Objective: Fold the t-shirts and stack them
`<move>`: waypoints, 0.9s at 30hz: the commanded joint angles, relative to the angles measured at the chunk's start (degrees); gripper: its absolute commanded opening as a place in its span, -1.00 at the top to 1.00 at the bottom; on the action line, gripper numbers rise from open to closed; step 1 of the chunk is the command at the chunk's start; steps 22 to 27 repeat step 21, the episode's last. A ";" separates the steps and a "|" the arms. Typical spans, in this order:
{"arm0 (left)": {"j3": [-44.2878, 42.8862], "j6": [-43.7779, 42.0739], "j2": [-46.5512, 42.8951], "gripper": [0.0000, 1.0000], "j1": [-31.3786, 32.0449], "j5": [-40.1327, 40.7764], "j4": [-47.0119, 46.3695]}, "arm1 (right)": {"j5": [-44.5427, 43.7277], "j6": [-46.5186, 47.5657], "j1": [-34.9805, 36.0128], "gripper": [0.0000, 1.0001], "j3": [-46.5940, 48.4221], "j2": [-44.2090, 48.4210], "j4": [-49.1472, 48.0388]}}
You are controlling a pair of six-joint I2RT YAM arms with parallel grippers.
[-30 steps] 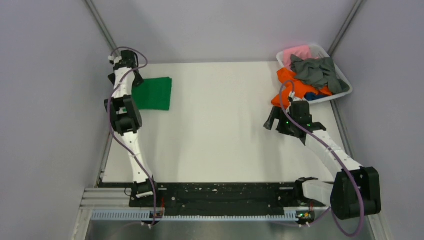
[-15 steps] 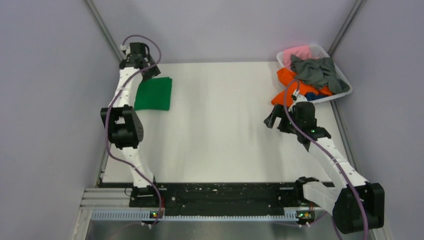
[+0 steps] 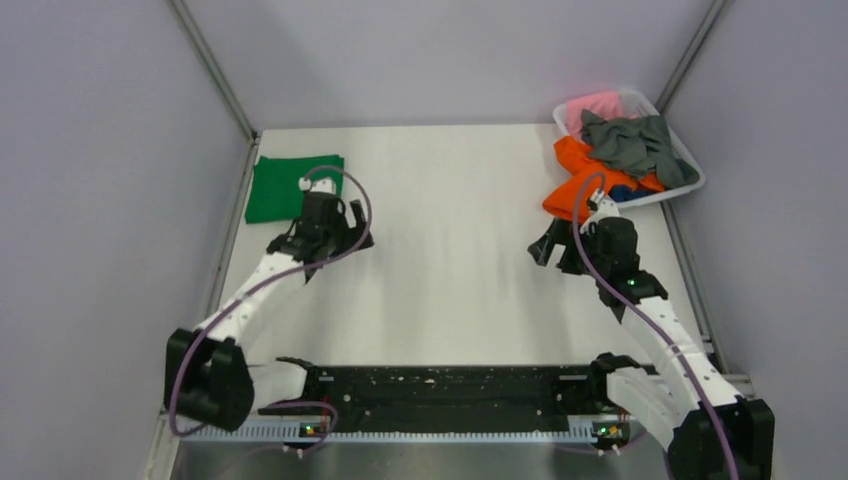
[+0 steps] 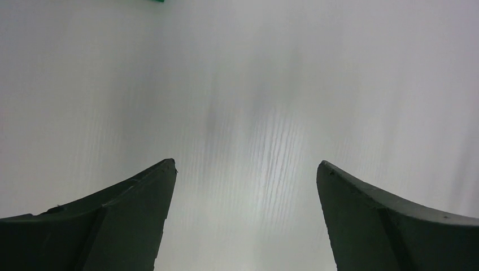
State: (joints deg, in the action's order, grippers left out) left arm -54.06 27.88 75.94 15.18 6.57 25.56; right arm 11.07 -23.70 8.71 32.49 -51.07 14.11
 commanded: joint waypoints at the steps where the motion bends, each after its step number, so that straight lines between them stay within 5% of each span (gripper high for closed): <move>1: 13.96 2.03 -14.45 -0.97 0.03 -1.23 -20.09 | 1.48 -0.20 -0.45 -0.97 -1.34 1.49 -4.91; 12: 31.24 6.69 -35.76 -0.97 0.33 -2.83 -27.37 | -2.74 -2.55 -0.45 -0.97 -4.71 1.90 -9.61; 27: 32.05 6.96 -35.78 -0.98 0.38 -3.66 -28.02 | -3.47 -1.60 -0.45 -0.97 -7.19 4.55 -12.15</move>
